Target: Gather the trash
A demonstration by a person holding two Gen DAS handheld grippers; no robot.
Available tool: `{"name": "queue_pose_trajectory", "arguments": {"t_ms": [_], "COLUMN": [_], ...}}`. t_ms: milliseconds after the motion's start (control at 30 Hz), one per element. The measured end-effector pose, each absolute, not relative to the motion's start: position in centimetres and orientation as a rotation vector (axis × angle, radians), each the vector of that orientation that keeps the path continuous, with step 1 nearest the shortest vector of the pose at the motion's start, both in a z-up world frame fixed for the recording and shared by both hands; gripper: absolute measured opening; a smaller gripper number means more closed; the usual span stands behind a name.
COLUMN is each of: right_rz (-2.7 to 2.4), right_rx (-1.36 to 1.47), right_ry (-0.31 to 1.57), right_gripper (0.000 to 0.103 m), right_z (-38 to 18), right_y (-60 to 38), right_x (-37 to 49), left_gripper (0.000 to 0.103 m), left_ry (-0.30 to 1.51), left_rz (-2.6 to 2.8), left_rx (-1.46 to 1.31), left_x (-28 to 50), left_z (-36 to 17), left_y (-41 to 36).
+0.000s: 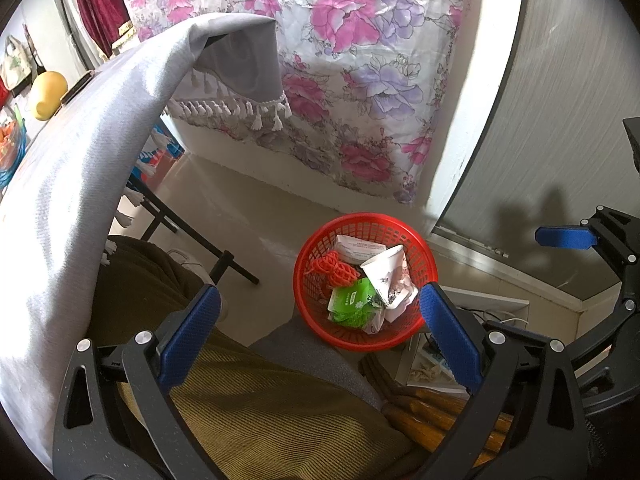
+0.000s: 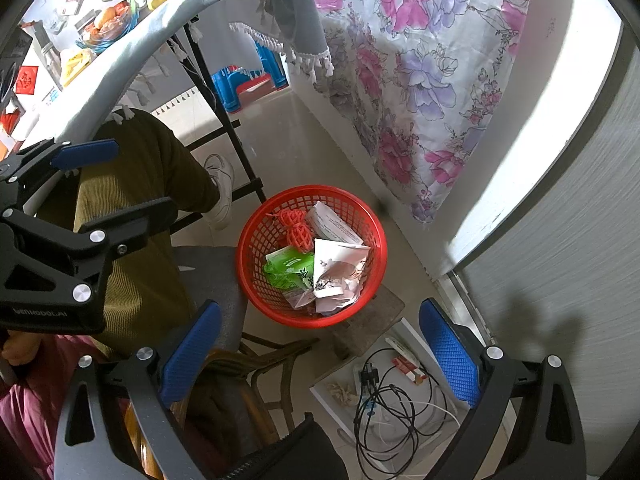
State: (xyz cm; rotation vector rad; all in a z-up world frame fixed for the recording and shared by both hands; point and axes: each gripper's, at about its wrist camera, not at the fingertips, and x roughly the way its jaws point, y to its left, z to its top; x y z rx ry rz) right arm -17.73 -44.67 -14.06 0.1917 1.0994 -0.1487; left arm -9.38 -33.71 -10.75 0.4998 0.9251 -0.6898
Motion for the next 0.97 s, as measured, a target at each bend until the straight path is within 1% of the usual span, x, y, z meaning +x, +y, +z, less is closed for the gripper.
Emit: {"name": "queue_pose_trajectory", "arguments": {"t_ms": [967], "right_rz": [-0.144], "right_rx": [0.199], "right_ry": [1.103], "right_gripper": [0.097], "right_z": [-14.29], "right_y": [-43.97], "right_x": [-17.54], "left_gripper": [0.096], "left_ry": [0.908], "left_rz": [-0.696], "left_rx": [0.511], "left_x": [-9.74], "left_z": [-10.59], "left_y": [-33.9]}}
